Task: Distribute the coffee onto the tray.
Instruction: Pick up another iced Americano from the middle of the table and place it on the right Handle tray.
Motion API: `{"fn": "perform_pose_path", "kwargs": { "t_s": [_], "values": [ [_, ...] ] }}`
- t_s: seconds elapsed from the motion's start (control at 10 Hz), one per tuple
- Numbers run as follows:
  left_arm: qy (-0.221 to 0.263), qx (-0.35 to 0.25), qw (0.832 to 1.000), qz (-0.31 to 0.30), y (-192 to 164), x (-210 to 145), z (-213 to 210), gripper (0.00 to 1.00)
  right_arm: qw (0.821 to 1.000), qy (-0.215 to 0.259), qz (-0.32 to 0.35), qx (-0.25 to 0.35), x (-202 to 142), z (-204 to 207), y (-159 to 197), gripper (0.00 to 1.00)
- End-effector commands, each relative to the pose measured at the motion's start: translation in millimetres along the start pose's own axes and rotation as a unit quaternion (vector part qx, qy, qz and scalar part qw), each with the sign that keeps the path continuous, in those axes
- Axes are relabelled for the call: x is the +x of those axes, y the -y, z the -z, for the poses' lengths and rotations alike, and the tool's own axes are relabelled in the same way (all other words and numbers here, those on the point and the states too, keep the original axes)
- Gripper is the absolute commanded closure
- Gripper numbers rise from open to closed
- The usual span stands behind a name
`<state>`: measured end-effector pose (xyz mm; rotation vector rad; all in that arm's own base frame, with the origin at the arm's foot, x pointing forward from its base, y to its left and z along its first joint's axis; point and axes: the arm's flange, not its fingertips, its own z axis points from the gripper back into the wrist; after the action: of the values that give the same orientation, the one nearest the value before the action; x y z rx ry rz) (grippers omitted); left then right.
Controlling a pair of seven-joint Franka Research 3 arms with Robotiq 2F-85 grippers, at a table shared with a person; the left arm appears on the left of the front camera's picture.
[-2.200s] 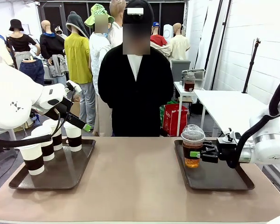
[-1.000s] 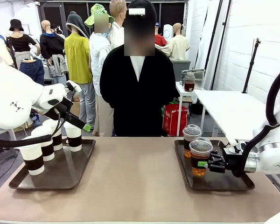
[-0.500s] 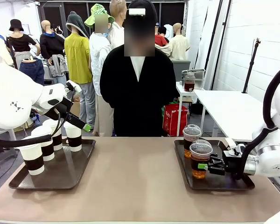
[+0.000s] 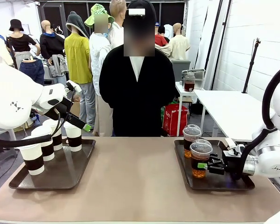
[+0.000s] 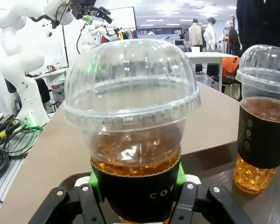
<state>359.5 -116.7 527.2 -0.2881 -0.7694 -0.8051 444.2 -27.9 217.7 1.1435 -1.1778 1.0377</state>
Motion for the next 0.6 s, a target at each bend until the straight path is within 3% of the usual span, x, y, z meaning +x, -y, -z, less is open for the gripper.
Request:
{"fn": "perform_pose_path", "kwargs": {
  "t_s": [0.0,0.5],
  "values": [
    [-0.001,-0.003,1.0,-0.002,-1,-1,0,0.0,1.0,-0.006,0.014,-0.013,4,2,3,0.01],
    [-0.001,-0.003,1.0,-0.002,-1,-1,0,0.0,0.998,-0.03,0.033,-0.037,17,-9,-9,0.0]
  ]
}}
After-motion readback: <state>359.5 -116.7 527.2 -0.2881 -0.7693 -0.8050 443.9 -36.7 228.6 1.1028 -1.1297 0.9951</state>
